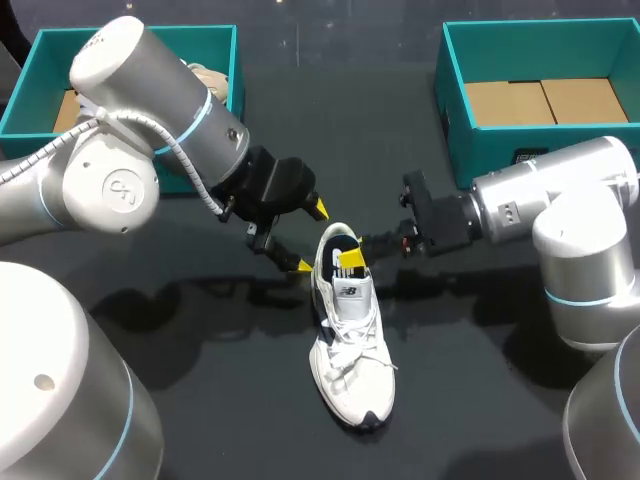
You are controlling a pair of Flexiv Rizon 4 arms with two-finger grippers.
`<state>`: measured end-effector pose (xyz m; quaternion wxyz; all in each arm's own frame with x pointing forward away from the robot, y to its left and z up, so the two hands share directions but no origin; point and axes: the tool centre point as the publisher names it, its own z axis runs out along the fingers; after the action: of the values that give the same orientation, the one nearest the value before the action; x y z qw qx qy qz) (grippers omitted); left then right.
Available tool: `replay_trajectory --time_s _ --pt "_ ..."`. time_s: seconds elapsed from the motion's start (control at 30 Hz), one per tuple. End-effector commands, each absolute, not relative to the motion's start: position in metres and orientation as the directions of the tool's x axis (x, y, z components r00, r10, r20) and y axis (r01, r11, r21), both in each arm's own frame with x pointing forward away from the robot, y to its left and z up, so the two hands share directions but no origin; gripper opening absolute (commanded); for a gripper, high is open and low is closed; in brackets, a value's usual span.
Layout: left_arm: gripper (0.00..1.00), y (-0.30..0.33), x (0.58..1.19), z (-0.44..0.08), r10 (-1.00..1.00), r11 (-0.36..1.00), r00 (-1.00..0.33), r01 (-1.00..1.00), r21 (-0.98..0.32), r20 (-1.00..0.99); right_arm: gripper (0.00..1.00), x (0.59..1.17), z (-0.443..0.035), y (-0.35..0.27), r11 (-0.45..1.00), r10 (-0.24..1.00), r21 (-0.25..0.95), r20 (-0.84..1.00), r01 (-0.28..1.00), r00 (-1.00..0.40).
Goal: Take the shoe out of the shoebox, open the shoe tongue, remove and reinsert the insole, then place the shoe into the shoebox
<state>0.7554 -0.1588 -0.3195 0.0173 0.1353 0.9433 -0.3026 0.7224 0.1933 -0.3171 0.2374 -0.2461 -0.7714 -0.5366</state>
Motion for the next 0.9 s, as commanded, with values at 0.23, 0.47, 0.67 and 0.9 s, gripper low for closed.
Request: replay_trajectory --time_s 0.23,0.47,0.67,0.9 --pt "1.0 -0.136 0.765 -0.285 0.268 0.719 -0.951 0.302 -0.626 -0.151 0.44 0.721 -0.305 0.175 0.325 0.171 0.682 0.64 0.656 -0.75" --pt "1.0 -0.116 0.767 -0.254 0.386 0.61 -0.903 0.405 -0.681 -0.19 0.44 0.725 -0.305 0.161 0.327 0.21 0.646 0.662 0.69 -0.719" --pt "1.0 -0.099 0.77 -0.249 0.45 0.618 -0.873 0.458 -0.639 -0.189 0.43 0.73 -0.308 0.149 0.322 0.235 0.618 0.682 0.717 -0.693" --pt "1.0 -0.077 0.774 -0.255 0.454 0.658 -0.874 0.461 -0.595 -0.175 0.43 0.731 -0.31 0.134 0.311 0.292 0.582 0.694 0.751 -0.658"
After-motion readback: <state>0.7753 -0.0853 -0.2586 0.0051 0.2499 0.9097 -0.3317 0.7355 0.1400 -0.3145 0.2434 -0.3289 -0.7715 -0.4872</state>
